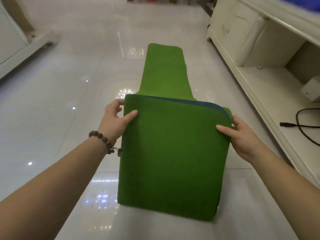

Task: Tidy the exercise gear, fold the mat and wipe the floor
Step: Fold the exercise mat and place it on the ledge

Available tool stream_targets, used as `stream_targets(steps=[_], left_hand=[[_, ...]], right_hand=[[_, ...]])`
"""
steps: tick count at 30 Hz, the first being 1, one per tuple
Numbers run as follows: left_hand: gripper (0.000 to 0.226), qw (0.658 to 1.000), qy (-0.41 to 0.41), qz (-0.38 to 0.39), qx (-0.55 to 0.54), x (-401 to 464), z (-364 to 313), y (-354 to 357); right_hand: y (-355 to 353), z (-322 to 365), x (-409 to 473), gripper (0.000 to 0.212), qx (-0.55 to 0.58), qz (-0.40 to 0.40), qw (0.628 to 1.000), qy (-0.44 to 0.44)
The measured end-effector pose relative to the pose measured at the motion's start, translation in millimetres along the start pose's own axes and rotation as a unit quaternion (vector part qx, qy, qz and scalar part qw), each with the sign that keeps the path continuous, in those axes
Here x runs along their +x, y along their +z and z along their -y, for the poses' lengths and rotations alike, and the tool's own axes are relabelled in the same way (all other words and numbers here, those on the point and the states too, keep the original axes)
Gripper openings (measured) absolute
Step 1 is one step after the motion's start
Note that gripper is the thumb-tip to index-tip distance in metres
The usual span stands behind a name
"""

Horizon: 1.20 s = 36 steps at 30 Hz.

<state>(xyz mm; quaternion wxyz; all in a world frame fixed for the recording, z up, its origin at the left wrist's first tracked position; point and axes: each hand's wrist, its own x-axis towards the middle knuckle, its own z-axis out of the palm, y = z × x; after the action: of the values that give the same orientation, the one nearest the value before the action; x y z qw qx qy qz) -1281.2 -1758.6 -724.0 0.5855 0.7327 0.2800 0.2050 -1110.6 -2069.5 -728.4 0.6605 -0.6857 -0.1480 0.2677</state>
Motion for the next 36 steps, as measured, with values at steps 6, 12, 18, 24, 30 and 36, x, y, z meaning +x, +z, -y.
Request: stream_targets(steps=[6,12,18,24,30,36], left_hand=[[0.035,0.979,0.174,0.046,0.094,-49,-23,-36],[0.034,0.966,0.232,0.115,-0.006,-76,-55,-42],[0.03,0.953,0.275,0.109,-0.059,-84,-75,-23],[0.027,0.94,0.328,0.058,-0.074,-84,-91,-6],[0.071,0.972,0.192,-0.056,-0.121,-53,-65,16],[0.076,0.988,-0.058,0.136,-0.054,-29,19,28]], right_hand=[[-11,26,-57,0.093,-0.072,0.029,0.994,-0.077],[-14,62,-92,0.05,-0.094,-0.005,0.981,-0.172],[-7,74,-101,0.038,-0.097,-0.04,0.955,-0.279],[-8,69,-100,0.032,-0.159,-0.177,0.897,-0.372],[2,50,-54,0.017,-0.222,-0.253,0.872,-0.355],[14,32,1,0.031,-0.244,-0.258,0.888,-0.292]])
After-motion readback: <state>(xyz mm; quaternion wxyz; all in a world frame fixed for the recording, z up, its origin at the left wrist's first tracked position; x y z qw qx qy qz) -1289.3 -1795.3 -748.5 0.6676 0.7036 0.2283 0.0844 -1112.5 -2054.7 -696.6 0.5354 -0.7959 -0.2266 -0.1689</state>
